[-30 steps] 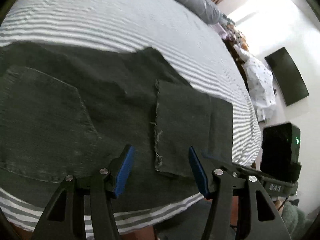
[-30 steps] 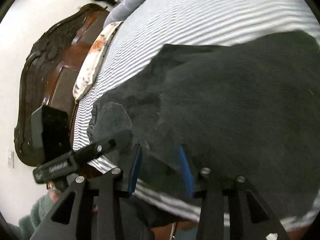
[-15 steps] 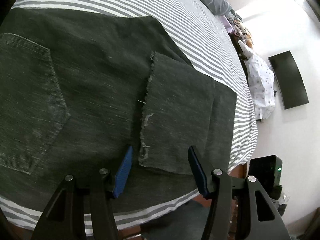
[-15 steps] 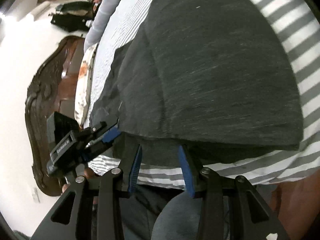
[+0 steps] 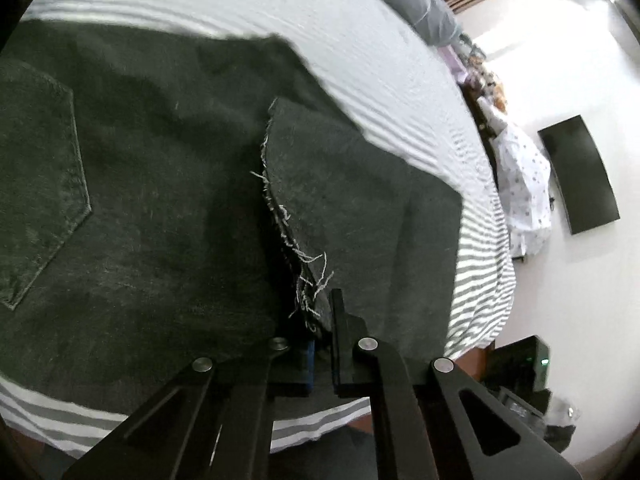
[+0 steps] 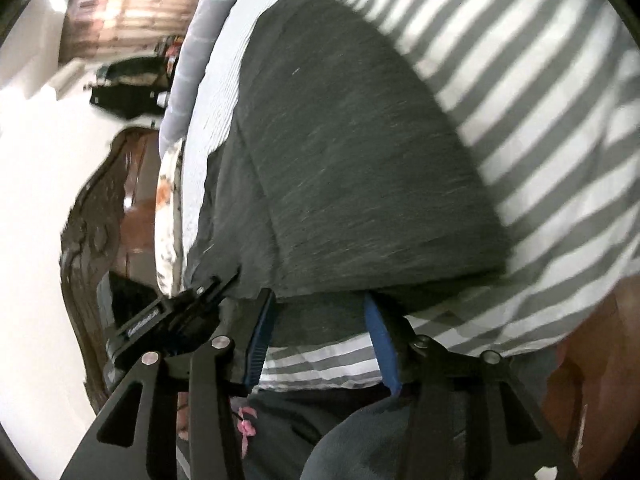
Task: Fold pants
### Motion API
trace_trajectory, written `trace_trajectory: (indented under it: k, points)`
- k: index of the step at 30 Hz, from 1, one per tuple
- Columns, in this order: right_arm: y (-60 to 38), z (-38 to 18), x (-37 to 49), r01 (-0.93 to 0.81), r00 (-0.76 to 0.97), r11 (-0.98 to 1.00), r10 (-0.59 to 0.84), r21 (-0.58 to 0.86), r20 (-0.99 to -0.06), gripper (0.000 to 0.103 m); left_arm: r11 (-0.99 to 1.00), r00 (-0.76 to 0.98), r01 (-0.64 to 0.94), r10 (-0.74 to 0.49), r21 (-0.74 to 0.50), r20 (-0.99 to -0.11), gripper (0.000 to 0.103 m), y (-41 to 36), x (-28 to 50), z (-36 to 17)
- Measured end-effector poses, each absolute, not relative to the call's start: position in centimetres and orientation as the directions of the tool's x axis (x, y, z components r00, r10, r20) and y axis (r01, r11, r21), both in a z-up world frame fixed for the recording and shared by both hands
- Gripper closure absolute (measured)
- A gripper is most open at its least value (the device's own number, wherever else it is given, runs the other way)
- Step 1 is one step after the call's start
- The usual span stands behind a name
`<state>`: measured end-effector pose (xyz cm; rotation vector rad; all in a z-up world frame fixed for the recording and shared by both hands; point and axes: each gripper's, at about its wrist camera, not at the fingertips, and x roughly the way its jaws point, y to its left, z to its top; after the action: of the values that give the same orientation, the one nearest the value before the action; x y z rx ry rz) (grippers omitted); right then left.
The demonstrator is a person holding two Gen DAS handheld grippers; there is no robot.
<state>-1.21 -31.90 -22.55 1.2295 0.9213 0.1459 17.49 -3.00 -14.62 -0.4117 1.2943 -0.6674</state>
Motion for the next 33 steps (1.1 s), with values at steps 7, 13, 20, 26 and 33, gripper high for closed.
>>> trace_trajectory:
  k: [7,13,20,26,33]
  points:
    - [-34.4,-22.6,-2.2,0.403,0.704,0.323,0.487,0.856,-0.516,0.058,0.716,0.220,0.244,-0.698,-0.655,-0.681,0.098,-3.5,16.9,-10.2]
    - [-34.2,-21.0,-1.9,0.412,0.668,0.440,0.450,0.798,-0.593,0.088,0.748,0.254,0.283,-0.662,-0.600,-0.705,0.098,-3.2,16.0,-9.5]
    - [-32.4,-20.2,-0.6,0.402,0.602,0.584,0.411,0.705,-0.685,0.088,0.815,0.239,0.210,-0.579,-0.541,-0.780,0.098,-1.4,14.9,-14.1]
    - [-31.7,-19.6,0.0,0.405,0.587,0.618,0.389,0.673,-0.710,0.086,0.839,0.256,0.255,-0.538,-0.481,-0.803,0.098,-1.9,13.8,-14.6]
    - [-30.1,-20.1,1.5,0.392,0.535,0.669,0.392,0.631,-0.748,0.084,0.863,0.287,0.311,-0.484,-0.398,-0.827,0.098,-2.4,14.4,-14.3]
